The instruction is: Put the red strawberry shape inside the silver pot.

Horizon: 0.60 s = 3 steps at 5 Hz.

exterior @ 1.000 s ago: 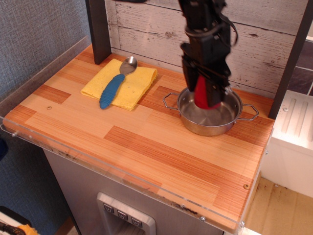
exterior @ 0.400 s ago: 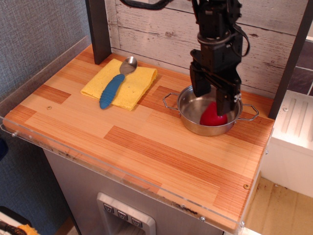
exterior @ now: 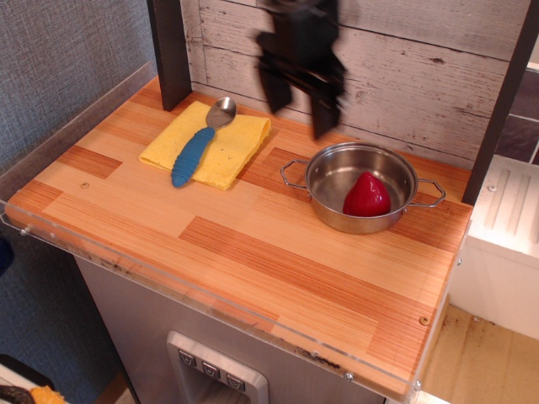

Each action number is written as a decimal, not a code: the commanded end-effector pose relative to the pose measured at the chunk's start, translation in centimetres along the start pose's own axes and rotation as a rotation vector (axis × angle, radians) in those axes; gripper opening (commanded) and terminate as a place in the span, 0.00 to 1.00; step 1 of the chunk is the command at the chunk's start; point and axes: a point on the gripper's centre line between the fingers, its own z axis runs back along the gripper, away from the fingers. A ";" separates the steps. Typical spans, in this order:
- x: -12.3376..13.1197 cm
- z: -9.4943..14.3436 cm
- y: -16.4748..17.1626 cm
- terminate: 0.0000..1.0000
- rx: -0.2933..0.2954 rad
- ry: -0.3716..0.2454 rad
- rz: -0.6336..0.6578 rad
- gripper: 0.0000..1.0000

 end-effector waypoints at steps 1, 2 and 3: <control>-6.5 1.7 3.3 0.00 0.002 0.003 0.281 1.00; -7.5 1.0 3.4 0.00 0.000 0.042 0.266 1.00; -7.6 0.9 3.7 0.00 0.050 0.072 0.248 1.00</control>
